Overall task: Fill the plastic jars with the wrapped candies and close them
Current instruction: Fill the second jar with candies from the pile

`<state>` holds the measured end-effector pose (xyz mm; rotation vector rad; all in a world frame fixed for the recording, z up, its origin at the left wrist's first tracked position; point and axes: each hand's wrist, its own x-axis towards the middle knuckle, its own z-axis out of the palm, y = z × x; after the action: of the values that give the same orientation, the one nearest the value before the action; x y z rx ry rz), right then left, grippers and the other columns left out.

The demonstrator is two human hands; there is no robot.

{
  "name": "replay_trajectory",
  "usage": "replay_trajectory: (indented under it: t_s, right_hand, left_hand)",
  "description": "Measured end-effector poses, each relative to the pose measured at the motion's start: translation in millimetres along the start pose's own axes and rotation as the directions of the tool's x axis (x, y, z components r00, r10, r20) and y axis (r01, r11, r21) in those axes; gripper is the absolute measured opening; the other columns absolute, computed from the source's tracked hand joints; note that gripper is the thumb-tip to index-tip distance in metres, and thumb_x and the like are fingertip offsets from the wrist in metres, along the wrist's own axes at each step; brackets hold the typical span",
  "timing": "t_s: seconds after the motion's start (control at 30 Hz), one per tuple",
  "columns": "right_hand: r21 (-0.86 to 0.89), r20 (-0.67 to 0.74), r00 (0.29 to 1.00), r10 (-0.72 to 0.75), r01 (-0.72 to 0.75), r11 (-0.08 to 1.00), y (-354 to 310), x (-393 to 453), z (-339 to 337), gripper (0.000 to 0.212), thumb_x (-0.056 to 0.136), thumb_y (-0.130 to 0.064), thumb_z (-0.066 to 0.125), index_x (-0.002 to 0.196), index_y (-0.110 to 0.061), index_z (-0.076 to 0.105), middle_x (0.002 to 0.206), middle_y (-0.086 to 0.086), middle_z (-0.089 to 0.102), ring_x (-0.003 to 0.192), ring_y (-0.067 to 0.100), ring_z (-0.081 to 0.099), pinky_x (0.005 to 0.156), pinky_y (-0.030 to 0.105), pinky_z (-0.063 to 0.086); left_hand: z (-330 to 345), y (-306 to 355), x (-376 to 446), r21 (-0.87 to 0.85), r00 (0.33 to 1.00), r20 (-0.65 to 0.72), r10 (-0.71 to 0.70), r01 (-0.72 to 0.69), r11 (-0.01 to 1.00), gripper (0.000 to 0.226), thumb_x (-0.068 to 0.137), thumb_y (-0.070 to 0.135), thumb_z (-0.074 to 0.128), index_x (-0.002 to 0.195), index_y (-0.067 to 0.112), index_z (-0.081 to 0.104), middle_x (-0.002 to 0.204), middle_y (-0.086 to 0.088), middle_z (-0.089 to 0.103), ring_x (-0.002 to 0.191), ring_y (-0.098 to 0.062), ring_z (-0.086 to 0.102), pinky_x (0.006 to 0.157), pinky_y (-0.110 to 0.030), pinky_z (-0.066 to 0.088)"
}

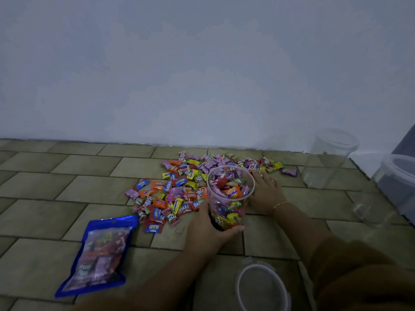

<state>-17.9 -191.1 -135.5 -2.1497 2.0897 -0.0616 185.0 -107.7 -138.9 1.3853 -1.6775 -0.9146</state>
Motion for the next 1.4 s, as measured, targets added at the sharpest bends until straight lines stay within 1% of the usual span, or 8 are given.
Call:
replay_trajectory:
  t_s: [0.2,0.4,0.63,0.7,0.83,0.97,1.23,1.4]
  right_hand:
    - [0.146,-0.242,0.968,0.073,-0.038,0.988,-3.6,-13.2,13.0,0.058,0.087,-0.056,0.037,0.132,-0.020,0.047,0.127,0.007,0.049,0.121,0.025,0.041,0.099,0.036,0.032]
    - [0.322,-0.399,0.909,0.120,0.017,0.947,-7.5,-21.5,18.3,0.012,0.084,-0.009,0.060,0.095,-0.007,0.059,0.098,0.013,0.058,0.096,0.033,0.053,0.076,0.036,0.039]
    - [0.637,-0.344,0.865,0.364,-0.070,0.768,-1.1,-30.8,4.1,0.019,0.082,0.001,0.059,0.098,-0.008,0.061,0.097,0.007,0.056,0.088,0.019,0.050,0.074,0.026,0.038]
    - [0.803,-0.265,0.829,0.493,-0.092,0.588,-4.6,-31.4,-6.4,0.013,0.084,-0.002,0.061,0.096,-0.008,0.060,0.099,0.012,0.060,0.079,0.019,0.052,0.066,0.023,0.039]
    - [0.998,0.025,0.850,0.526,0.011,-0.064,-22.5,-37.2,-49.5,0.008,0.088,-0.006,0.060,0.092,-0.011,0.054,0.092,0.016,0.050,0.052,0.015,0.034,0.032,0.015,0.029]
    - [0.958,-0.001,0.915,0.403,0.116,-0.262,-48.5,-50.2,-101.9,0.012,0.087,-0.004,0.061,0.092,-0.013,0.054,0.091,0.009,0.053,0.056,0.014,0.041,0.033,0.016,0.034]
    - [0.931,-0.362,0.861,0.357,0.355,0.087,-88.2,-65.6,-128.3,0.019,0.087,-0.007,0.062,0.085,-0.025,0.056,0.073,0.005,0.055,0.068,0.023,0.046,0.062,0.036,0.044]
    - [0.929,-0.361,0.874,0.325,0.367,0.045,-95.5,-74.2,-119.7,0.018,0.088,-0.001,0.055,0.080,-0.017,0.053,0.058,-0.003,0.056,0.055,0.017,0.053,0.060,0.034,0.046]
  left_hand:
    - [-0.2,1.4,-0.3,-0.004,1.000,-0.007,-0.011,0.011,1.000,0.081,0.055,0.055,0.084,0.119,0.039,0.039,0.109,0.028,0.053,0.099,0.008,0.053,0.074,0.000,0.039]
    - [-0.3,4.3,-1.9,-0.011,1.000,0.000,-0.015,0.015,1.000,0.081,0.056,0.054,0.084,0.120,0.039,0.036,0.106,0.030,0.051,0.095,0.012,0.050,0.072,0.002,0.037]
    - [-0.4,4.1,-3.7,-0.025,1.000,0.000,-0.028,0.028,0.999,0.080,0.053,0.057,0.083,0.117,0.041,0.038,0.110,0.026,0.055,0.102,0.004,0.055,0.076,-0.002,0.038]
    - [-0.4,3.9,-3.7,-0.031,1.000,-0.001,-0.026,0.026,0.999,0.081,0.053,0.057,0.084,0.119,0.040,0.038,0.113,0.025,0.056,0.103,0.003,0.055,0.078,-0.005,0.039]
    - [-0.1,2.8,-2.4,-0.024,1.000,-0.004,-0.021,0.020,1.000,0.095,0.052,0.061,0.082,0.132,0.030,0.040,0.122,0.020,0.056,0.109,0.000,0.055,0.089,-0.016,0.043]
    - [0.4,1.3,-2.3,-0.017,1.000,-0.001,-0.026,0.026,1.000,0.097,0.053,0.060,0.083,0.134,0.029,0.039,0.124,0.018,0.057,0.111,-0.002,0.056,0.091,-0.020,0.045]
    - [-0.1,5.7,-3.1,0.006,1.000,-0.003,-0.028,0.028,1.000,0.089,0.056,0.058,0.082,0.128,0.032,0.037,0.116,0.021,0.052,0.105,0.000,0.052,0.082,-0.010,0.038]
    - [-0.1,5.2,-3.4,0.018,1.000,-0.013,-0.027,0.027,0.999,0.089,0.056,0.059,0.082,0.129,0.032,0.037,0.116,0.020,0.053,0.104,0.000,0.052,0.082,-0.011,0.038]
